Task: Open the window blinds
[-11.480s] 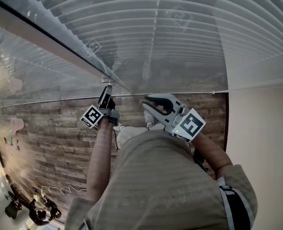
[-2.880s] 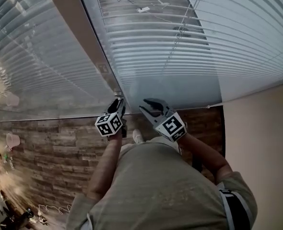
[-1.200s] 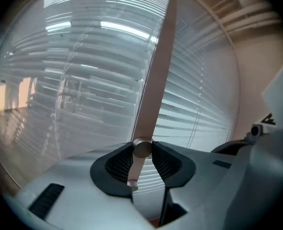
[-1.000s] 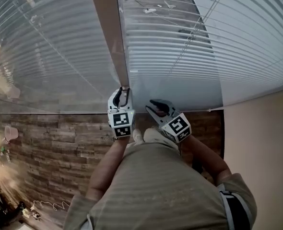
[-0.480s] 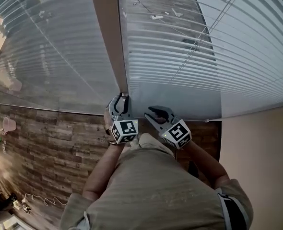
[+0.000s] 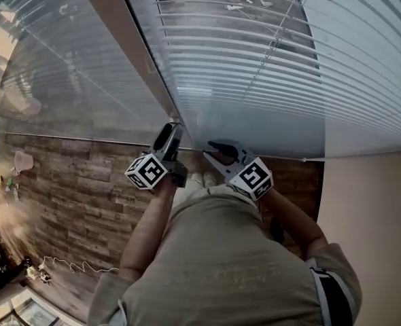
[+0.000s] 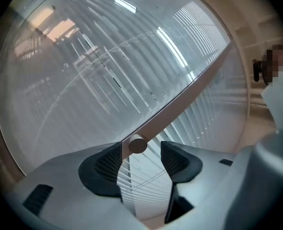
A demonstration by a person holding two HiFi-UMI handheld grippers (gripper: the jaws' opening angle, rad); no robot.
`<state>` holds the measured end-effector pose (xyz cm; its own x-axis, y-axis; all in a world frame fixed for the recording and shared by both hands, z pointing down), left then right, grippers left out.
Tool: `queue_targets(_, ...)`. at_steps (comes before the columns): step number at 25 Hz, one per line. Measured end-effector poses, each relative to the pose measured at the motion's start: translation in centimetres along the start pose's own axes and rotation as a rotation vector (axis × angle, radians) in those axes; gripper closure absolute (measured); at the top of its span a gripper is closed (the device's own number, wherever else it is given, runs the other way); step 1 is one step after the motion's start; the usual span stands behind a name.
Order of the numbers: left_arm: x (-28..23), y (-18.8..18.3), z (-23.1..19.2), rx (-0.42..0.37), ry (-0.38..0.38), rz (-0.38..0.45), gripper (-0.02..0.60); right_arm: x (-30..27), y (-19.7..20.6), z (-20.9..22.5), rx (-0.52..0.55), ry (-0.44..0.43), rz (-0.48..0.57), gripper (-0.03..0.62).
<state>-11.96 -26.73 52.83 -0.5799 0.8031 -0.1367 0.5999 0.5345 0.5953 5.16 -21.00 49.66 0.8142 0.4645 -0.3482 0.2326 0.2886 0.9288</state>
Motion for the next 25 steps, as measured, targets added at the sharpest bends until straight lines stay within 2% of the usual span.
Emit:
queue_targets(5,-1.4,-0.7,0.8,0.084,0.023,0.065,0.332,-0.1,-1.3,1.3,0.003,-0.037,0.0,0.488)
queue_targets(9,-1.1,-2.0,1.5,0.153,-0.015,0.118,0.443,0.5,-2.8,0.7,0.018,-0.062,0.0,0.488)
queue_targets(12,-1.0,-2.1,1.9,0.139,-0.053,0.107,0.446,0.8,-2.5,0.4,0.01,-0.083,0.0,0.488)
queue_targets(14,-1.1,-1.9,1.4,0.074,-0.093,0.079,0.448,0.4,-1.6,0.5,0.009,-0.094,0.0,0.488)
queue_targets(19,-1.4,-1.9,1.1,-0.208,-0.199,-0.001,0.448,-0.4,-1.2,1.0,0.01,-0.111,0.004,0.488)
queue_targets(25,-1.8,-1.2,1.4,-0.423,-0.276,-0.053,0.448,-0.7,-0.8,1.9,0.033,-0.096,-0.008,0.488)
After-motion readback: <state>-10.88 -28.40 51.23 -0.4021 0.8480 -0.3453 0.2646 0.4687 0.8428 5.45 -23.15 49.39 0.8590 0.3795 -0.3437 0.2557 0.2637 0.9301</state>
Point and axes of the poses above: the fingertips, and each gripper's own axes: x backward along the fingers, z to its right, y out of its underside, the point moved 6 cm from there along x, backward along the fingers, and after that the axes turned 4 degrees about -z, right-handed, at the moved point
